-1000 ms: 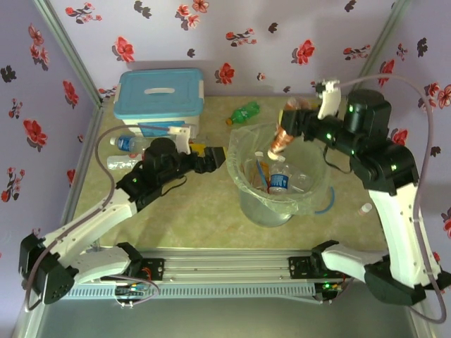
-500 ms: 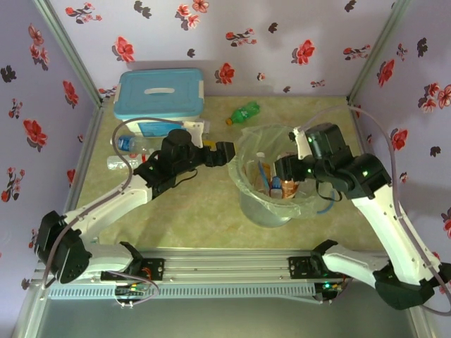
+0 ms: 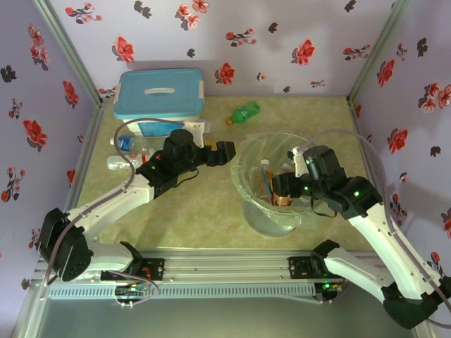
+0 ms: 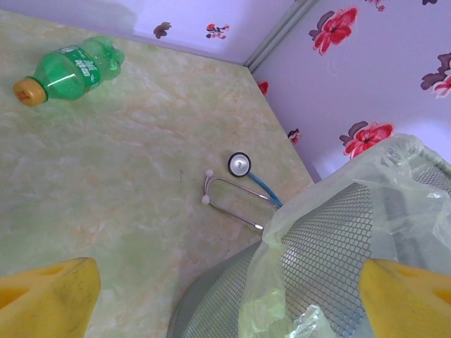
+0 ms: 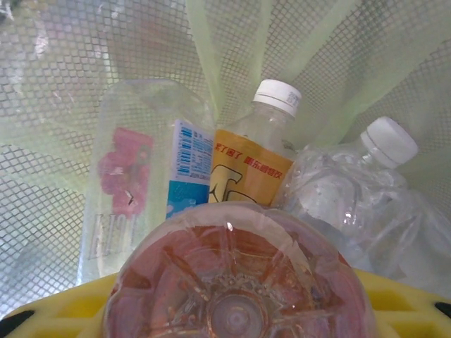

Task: Put the plastic bottles in the bin

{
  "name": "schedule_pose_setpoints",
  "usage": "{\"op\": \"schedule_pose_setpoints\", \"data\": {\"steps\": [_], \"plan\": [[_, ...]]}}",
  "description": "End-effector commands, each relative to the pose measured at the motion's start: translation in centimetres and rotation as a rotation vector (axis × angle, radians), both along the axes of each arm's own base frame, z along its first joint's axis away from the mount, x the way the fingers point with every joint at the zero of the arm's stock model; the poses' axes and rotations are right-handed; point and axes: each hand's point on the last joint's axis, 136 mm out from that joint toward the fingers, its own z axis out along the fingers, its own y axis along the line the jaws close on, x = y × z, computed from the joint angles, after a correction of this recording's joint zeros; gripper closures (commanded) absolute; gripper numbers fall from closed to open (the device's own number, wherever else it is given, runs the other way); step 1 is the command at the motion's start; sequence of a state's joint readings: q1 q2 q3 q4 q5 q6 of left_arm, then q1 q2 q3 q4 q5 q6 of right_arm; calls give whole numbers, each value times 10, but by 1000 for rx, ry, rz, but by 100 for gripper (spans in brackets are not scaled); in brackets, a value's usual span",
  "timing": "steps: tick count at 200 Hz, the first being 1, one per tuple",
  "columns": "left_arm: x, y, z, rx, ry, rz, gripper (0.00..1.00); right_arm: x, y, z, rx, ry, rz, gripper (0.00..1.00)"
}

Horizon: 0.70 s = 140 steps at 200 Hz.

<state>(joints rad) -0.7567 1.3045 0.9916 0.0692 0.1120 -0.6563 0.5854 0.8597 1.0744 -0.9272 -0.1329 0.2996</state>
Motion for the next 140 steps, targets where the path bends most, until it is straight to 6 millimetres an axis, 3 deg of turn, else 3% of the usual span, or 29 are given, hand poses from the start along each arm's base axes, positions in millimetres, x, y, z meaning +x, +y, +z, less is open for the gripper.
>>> {"op": "schedule_pose_setpoints", "data": {"steps": [1,13,29,46,71,88,100,117,140], "plan": [[6,0,3,-27,-16,24,6,-8,12,-7,41,37,49,52],[6,-1,1,-27,-12,23,6,-11,13,3,51,25,67,33],[6,-1,0,-23,-14,22,5,-14,8,28,53,-29,74,19],[6,-1,2,-23,-20,20,5,-15,1,60,33,-83,80,11],[7,-1,0,-20,-17,21,5,-11,-6,93,-14,-148,79,11],[7,-3,-2,-24,-8,17,5,3,-11,101,-75,-183,51,15],[7,-3,-5,-26,-3,19,5,18,-17,102,-136,-204,6,27],[6,-3,-5,-32,0,17,6,33,-17,94,-203,-170,-18,48],[5,-3,-5,-33,-2,14,6,36,-16,76,-240,-132,-14,56]]}}
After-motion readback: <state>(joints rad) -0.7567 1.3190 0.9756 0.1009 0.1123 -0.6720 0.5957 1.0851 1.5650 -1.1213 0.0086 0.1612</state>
